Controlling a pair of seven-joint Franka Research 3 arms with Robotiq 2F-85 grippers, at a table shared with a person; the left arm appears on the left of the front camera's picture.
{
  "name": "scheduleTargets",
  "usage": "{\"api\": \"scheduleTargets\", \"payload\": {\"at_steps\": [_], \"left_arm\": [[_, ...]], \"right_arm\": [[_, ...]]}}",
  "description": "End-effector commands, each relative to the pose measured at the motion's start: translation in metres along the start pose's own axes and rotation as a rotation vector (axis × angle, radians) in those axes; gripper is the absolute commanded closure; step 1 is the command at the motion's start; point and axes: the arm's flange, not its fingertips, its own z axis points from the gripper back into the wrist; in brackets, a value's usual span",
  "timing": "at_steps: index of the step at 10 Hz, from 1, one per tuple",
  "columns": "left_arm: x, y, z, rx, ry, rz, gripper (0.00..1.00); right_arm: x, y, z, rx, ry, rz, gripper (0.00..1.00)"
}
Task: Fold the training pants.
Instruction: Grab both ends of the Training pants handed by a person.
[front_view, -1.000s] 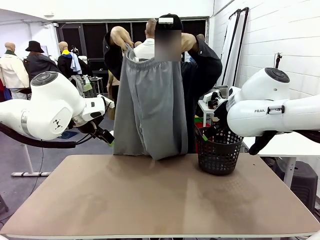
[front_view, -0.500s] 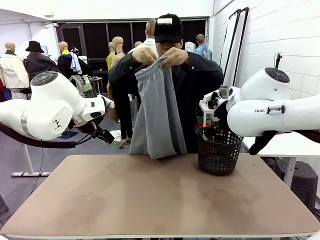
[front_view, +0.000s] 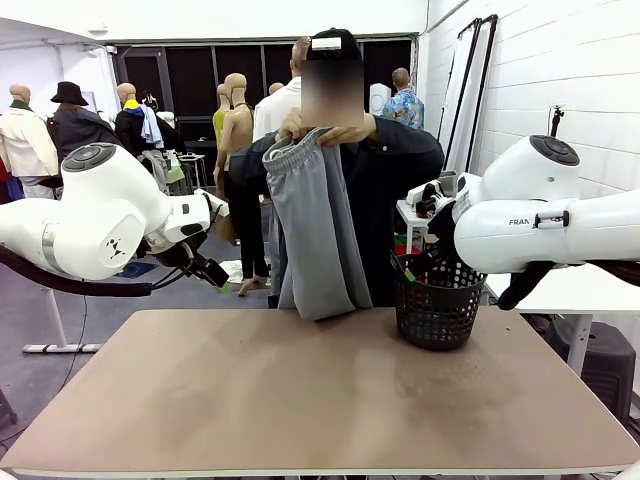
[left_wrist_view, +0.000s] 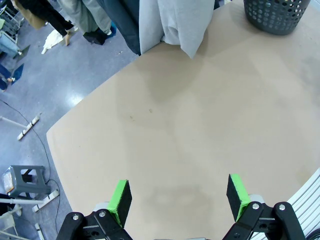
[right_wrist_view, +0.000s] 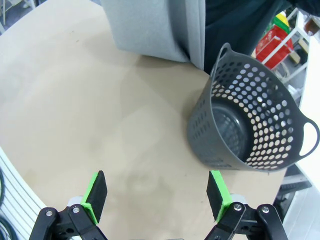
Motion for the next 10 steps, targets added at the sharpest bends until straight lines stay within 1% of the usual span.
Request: {"api": "scheduleTargets", "payload": {"at_steps": [1, 10], "left_arm": [[0.0000, 0.0001, -0.0002, 0.000, -0.001, -0.012, 0.00], [0.0000, 0.0001, -0.0002, 0.000, -0.001, -0.012, 0.00]], "right_arm": [[0.0002, -0.0003, 0.0001, -0.001, -0.003, 0.000, 0.00], [0.0002, -0.0003, 0.0001, -0.001, -0.003, 0.000, 0.00]]}}
